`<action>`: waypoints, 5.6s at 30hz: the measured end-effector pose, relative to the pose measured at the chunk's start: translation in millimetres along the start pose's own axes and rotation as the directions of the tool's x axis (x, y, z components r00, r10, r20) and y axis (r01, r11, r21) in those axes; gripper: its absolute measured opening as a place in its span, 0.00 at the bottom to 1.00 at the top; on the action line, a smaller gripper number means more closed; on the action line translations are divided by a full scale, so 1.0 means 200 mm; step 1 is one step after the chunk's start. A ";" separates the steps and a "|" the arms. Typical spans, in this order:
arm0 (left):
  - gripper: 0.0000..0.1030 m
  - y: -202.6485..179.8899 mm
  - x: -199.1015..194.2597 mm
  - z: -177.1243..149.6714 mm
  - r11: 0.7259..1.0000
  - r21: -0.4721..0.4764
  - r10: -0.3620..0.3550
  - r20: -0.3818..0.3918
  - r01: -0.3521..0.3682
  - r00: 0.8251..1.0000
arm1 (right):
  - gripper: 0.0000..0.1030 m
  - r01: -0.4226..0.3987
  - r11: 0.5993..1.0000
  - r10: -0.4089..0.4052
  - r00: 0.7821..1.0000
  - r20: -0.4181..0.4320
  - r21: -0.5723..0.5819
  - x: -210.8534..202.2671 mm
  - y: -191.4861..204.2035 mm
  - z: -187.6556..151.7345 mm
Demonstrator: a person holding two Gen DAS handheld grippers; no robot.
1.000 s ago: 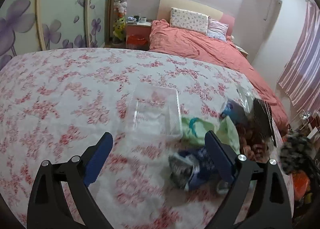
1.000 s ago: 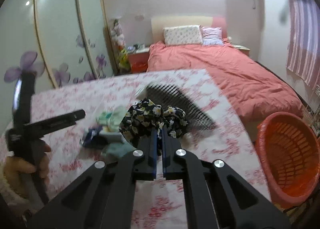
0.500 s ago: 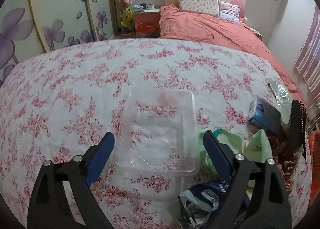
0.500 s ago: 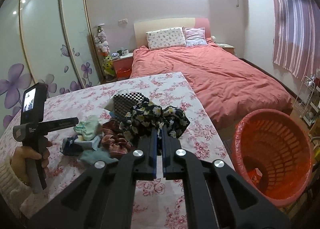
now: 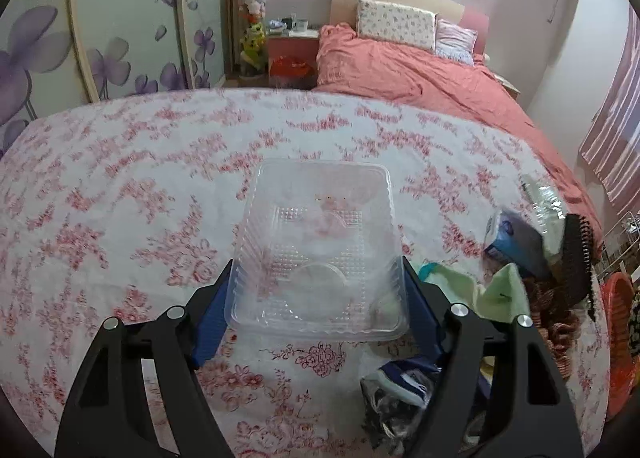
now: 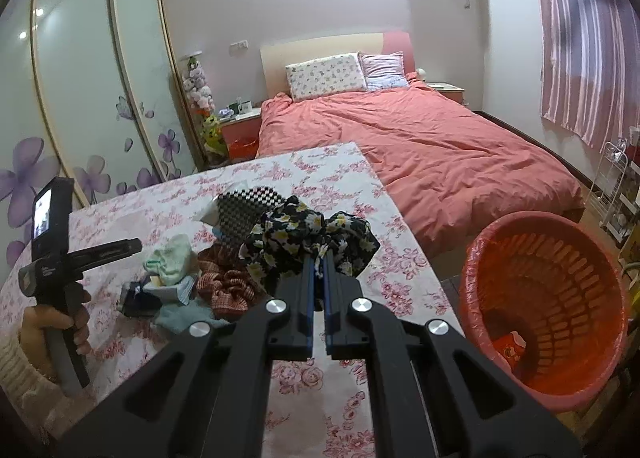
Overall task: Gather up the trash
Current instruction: 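Carry the clear tray and floral cloth into the orange basket and release, then return both tools to the clothes pile on the bed, then grasp the grey sock with the right tool while the left tool grasps the blue bag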
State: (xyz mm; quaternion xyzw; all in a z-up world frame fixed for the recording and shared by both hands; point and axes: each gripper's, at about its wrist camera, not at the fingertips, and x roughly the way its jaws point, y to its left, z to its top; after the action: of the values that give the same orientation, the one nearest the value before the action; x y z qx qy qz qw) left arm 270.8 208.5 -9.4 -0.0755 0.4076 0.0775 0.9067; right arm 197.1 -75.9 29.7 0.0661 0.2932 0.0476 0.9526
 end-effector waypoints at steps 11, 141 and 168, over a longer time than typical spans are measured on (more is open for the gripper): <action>0.73 -0.24 -0.33 -0.03 0.991 0.116 -0.081 0.110 0.069 0.991 | 0.05 0.027 0.998 -0.030 0.997 0.071 0.052 -0.16 -0.10 0.03; 0.84 0.18 -0.29 -0.36 0.996 0.053 -0.072 0.008 0.071 0.997 | 0.08 -0.210 0.944 0.132 0.947 -0.291 -0.255 0.35 0.64 -0.29; 0.84 -0.23 -0.29 -0.38 0.963 0.183 -0.202 0.001 0.199 0.979 | 0.07 -0.097 0.992 0.089 0.992 -0.093 -0.079 -0.03 0.18 -0.14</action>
State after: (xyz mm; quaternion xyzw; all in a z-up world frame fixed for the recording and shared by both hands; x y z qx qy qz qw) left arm 187.0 143.6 -11.0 -0.0323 0.3944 -0.0516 0.9169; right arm 175.1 -39.0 15.5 0.0377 0.3298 0.1070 0.9372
